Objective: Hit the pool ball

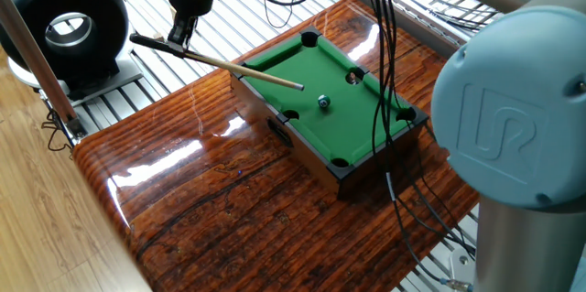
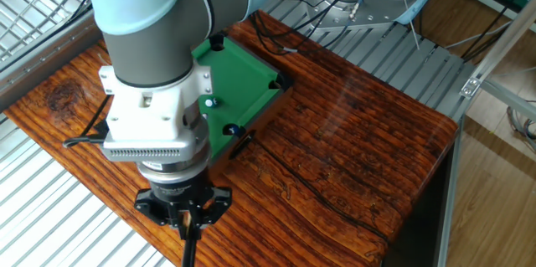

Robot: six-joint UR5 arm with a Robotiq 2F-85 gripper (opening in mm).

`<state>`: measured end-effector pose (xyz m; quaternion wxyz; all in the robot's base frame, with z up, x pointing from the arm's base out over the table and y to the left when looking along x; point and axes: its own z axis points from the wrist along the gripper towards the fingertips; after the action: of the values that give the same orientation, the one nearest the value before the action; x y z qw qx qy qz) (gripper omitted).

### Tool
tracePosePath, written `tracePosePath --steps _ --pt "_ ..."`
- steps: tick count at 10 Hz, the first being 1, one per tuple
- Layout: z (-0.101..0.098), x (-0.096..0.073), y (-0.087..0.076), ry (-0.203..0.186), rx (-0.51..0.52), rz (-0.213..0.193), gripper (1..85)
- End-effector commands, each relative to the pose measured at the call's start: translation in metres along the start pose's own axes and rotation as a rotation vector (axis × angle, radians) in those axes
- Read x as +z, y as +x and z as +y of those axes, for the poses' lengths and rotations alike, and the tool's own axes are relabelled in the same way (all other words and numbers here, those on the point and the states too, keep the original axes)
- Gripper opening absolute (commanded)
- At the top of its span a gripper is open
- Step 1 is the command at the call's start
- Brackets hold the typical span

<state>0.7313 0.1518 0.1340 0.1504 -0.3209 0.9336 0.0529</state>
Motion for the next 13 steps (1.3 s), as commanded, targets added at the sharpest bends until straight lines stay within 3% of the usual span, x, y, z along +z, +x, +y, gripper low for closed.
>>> tracePosePath --steps 1,3,7,11,13 --pt "-0.018 0.012 0.007 0.014 0.040 0.027 1.0" --pt "-0.012 0.015 0.014 -0.017 0.065 0.049 1.0" --pt "-0.003 0.018 0.014 -0.019 0.065 0.053 1.0" --pt "-0.009 0.020 0.019 -0.003 0.052 0.058 1.0" --pt "0.005 0.017 0.020 -0.029 0.037 0.058 1.0"
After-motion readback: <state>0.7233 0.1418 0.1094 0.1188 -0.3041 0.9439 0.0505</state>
